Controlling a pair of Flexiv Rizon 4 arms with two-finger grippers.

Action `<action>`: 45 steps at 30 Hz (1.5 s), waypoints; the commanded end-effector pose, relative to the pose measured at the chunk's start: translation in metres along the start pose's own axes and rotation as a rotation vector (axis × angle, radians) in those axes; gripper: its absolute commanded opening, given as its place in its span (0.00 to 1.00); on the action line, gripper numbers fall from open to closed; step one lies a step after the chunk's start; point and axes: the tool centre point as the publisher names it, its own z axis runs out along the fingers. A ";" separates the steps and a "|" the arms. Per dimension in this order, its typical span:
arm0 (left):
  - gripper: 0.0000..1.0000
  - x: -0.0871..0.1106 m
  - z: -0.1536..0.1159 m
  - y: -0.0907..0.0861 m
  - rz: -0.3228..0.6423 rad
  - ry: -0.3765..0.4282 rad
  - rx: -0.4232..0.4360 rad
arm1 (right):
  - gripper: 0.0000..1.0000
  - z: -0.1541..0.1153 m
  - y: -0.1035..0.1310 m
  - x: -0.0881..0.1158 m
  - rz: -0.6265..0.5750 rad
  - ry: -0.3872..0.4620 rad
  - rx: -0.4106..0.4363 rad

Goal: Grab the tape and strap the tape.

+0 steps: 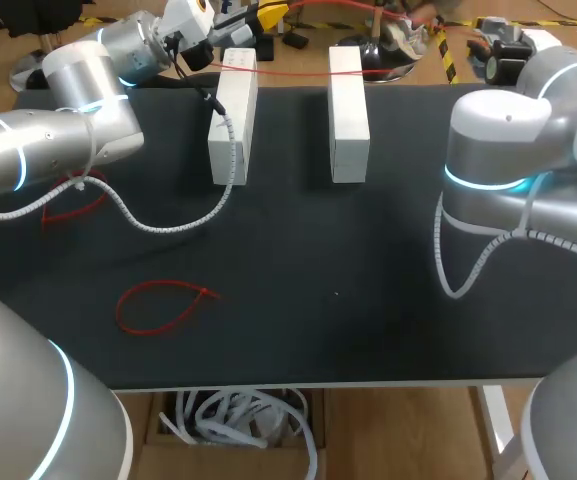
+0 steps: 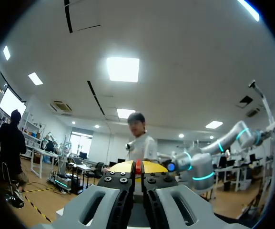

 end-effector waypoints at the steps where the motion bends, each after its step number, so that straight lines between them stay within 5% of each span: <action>1: 0.00 -0.001 0.000 0.001 0.000 0.003 0.002 | 0.00 -0.001 0.000 0.002 -0.002 -0.010 -0.002; 45: 0.00 -0.001 0.000 0.001 0.000 0.003 0.002 | 0.00 0.004 0.001 0.001 -0.017 -0.008 -0.008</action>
